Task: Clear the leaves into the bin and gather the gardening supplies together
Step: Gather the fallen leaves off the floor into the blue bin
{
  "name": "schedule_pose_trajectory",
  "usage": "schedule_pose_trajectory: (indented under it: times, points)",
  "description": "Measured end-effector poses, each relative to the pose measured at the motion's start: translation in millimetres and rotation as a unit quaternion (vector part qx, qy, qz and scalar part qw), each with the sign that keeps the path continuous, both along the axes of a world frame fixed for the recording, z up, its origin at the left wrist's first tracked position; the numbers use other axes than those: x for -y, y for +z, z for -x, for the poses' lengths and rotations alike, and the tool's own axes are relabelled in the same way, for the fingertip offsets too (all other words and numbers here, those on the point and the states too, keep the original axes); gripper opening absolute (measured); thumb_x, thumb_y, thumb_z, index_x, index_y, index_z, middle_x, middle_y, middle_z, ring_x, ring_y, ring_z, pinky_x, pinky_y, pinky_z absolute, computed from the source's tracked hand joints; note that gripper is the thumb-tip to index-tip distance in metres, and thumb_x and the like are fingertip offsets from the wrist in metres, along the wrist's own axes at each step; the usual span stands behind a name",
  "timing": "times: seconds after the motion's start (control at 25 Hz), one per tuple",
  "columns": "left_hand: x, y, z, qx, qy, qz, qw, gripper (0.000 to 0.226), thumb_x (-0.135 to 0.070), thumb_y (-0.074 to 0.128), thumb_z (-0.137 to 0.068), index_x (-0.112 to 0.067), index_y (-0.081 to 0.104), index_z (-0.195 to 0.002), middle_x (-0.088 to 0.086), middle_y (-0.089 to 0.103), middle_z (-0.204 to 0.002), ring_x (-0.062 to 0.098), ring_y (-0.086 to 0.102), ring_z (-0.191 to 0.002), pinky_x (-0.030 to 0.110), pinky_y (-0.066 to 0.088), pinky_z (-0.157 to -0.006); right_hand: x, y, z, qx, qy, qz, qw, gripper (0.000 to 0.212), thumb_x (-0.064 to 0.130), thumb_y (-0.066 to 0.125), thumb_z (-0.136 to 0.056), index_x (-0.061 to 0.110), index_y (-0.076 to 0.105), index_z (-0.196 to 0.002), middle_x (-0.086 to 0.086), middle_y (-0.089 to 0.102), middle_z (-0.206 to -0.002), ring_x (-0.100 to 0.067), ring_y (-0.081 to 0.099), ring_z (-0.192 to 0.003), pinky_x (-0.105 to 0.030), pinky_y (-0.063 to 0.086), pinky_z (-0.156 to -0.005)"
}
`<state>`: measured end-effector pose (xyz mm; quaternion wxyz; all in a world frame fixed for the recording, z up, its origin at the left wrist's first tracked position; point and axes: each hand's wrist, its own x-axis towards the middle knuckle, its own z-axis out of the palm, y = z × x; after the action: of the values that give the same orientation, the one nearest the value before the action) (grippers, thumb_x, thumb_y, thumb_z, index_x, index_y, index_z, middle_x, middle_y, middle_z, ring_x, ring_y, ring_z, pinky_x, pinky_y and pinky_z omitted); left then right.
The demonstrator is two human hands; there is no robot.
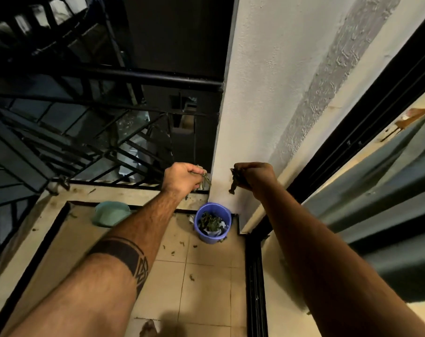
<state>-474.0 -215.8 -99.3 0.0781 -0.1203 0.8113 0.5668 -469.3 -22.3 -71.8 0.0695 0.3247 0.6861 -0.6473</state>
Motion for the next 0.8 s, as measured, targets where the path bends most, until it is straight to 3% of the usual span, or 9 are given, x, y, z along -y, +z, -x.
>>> schedule_pose_trajectory:
  times: [0.16,0.28,0.48,0.6,0.72,0.8]
  points:
    - [-28,-59,20,-0.011,0.006,0.01,1.0,0.016,-0.004,0.076,-0.085,-0.015,0.08,-0.097,-0.007,0.077,-0.095,0.009,0.074,-0.081,0.024,0.062,-0.07,-24,-55,17,-0.006,0.014,-0.02,1.0,0.021,-0.005,0.058,-0.097,0.005,0.075,-0.097,-0.015,0.073,-0.099,-0.025,0.073,-0.088,-0.034,0.063,-0.072]
    - [-34,-133,37,-0.016,0.013,0.015,1.0,0.017,-0.004,0.077,-0.084,-0.016,0.081,-0.096,-0.011,0.075,-0.087,0.002,0.072,-0.071,0.016,0.059,-0.062,-32,-125,32,-0.005,0.009,-0.037,0.999,0.021,-0.005,0.058,-0.097,0.006,0.076,-0.095,-0.014,0.073,-0.095,-0.022,0.072,-0.081,-0.031,0.061,-0.066]
    - [-31,-285,52,-0.01,0.0,0.034,0.999,0.018,-0.007,0.076,-0.082,-0.022,0.082,-0.092,-0.009,0.078,-0.084,0.018,0.076,-0.08,0.036,0.063,-0.08,-28,-275,42,-0.004,0.013,-0.057,0.998,0.027,-0.006,0.06,-0.095,0.014,0.075,-0.084,-0.015,0.075,-0.096,-0.025,0.074,-0.083,-0.039,0.063,-0.079]
    - [-31,-381,65,-0.017,-0.015,0.04,0.999,0.017,-0.011,0.077,-0.082,-0.024,0.082,-0.091,-0.006,0.078,-0.087,0.018,0.075,-0.084,0.039,0.061,-0.087,-24,-373,55,-0.027,0.012,-0.072,0.997,0.033,-0.008,0.065,-0.09,0.019,0.075,-0.074,-0.02,0.076,-0.095,-0.03,0.073,-0.08,-0.044,0.062,-0.081]
    - [-38,-471,87,-0.053,-0.023,0.041,0.997,0.019,-0.006,0.074,-0.083,-0.019,0.082,-0.094,-0.001,0.078,-0.083,0.014,0.071,-0.069,0.037,0.062,-0.082,-28,-463,75,-0.064,0.021,-0.115,0.991,0.028,-0.005,0.069,-0.084,0.021,0.075,-0.074,-0.016,0.077,-0.093,-0.035,0.074,-0.089,-0.049,0.06,-0.09]
    - [-40,-523,102,-0.085,-0.027,0.065,0.994,0.019,-0.006,0.072,-0.083,-0.018,0.083,-0.094,-0.005,0.076,-0.073,0.005,0.065,-0.057,0.023,0.06,-0.074,-31,-515,89,-0.093,0.033,-0.143,0.985,0.026,-0.003,0.066,-0.085,0.021,0.077,-0.083,-0.012,0.077,-0.096,-0.037,0.073,-0.098,-0.049,0.059,-0.092]
